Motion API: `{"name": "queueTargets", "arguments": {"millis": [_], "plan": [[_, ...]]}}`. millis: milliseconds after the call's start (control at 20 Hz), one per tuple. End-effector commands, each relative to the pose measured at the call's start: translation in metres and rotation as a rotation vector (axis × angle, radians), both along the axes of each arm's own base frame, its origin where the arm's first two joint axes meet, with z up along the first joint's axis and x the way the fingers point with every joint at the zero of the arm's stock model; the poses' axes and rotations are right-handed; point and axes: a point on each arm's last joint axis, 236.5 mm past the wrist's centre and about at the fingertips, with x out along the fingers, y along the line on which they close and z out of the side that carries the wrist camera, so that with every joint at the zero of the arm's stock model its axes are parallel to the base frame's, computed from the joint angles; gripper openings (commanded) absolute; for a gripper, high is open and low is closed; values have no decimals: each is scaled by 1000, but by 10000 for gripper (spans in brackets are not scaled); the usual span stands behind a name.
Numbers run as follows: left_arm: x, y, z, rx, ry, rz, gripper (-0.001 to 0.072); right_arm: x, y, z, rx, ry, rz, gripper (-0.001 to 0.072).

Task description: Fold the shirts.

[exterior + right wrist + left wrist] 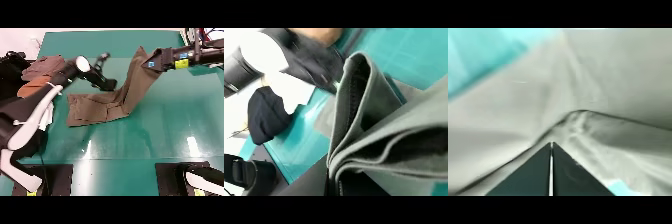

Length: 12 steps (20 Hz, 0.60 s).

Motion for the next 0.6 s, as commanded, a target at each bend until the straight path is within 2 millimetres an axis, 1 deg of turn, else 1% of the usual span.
{"name": "queueTargets", "arguments": {"millis": [0, 50, 100, 150, 200, 250, 300, 350, 400, 450, 500, 550], "plan": [[23, 94, 72, 90, -156, 117, 26, -10, 55, 5, 64, -19, 68, 21], [27, 122, 98, 90, -205, 170, 26, -16, 82, 2, 89, -13, 101, 21], [28, 152, 125, 89, -258, 229, 26, -22, 115, -4, 118, -21, 141, 21], [26, 176, 150, 83, -308, 280, 26, -30, 149, -10, 145, -33, 183, 34], [22, 199, 174, 84, -358, 329, 26, -37, 183, -19, 147, -62, 223, 127], [17, 220, 194, 94, -402, 371, 26, -39, 219, -29, 156, -76, 237, 296], [11, 236, 208, 103, -433, 403, 26, -38, 251, -39, 169, -87, 235, 475], [5, 247, 219, 108, -452, 426, 26, -36, 274, -48, 172, -95, 240, 526], [-2, 255, 225, 113, -458, 441, 26, -37, 289, -56, 172, -84, 270, 520], [-7, 260, 227, 119, -453, 448, 26, -38, 295, -61, 166, -73, 297, 491], [-11, 263, 225, 127, -437, 449, 26, -34, 291, -64, 154, -58, 313, 433], [-14, 263, 221, 134, -421, 441, 26, -30, 279, -69, 134, -32, 330, 431]]}}
